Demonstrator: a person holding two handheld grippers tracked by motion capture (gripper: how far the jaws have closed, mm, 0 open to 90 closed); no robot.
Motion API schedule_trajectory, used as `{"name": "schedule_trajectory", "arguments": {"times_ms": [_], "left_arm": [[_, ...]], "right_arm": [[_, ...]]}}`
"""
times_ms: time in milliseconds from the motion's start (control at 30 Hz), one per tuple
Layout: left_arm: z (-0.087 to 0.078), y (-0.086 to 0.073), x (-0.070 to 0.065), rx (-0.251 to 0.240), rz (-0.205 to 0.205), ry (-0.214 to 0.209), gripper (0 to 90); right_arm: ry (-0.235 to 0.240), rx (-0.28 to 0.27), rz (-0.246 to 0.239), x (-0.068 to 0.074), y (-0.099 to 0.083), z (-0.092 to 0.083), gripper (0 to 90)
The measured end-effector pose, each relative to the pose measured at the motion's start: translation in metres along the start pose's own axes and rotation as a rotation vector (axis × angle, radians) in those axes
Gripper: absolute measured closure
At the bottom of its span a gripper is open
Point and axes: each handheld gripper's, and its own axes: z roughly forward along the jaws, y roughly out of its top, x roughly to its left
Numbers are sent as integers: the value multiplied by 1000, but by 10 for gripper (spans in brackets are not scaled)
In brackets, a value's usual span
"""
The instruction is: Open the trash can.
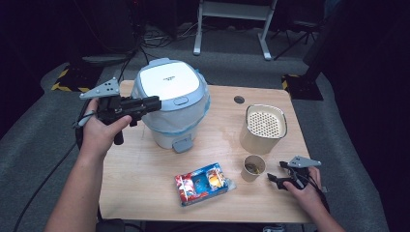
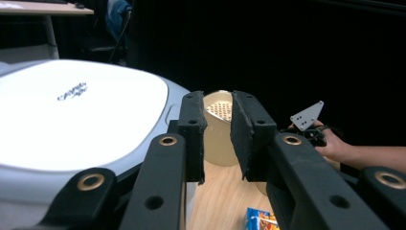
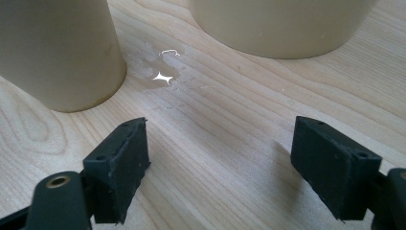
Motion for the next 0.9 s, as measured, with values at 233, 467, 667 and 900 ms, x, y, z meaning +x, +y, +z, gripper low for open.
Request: {"name": "schedule_trajectory", "arguments": {"times_ms": [233,467,667,900], "left_arm": [[13,10,2,5,-23,3,875],[29,17,4,43,23,22,900],[43,19,1,93,58,37,900],[58,18,2,162,84,83,900]], "right_arm": [[1,0,0,0,0,0,208],[1,0,1,0,0,0,208],[1,0,1,0,0,0,208],[1,0,1,0,0,0,208]]}}
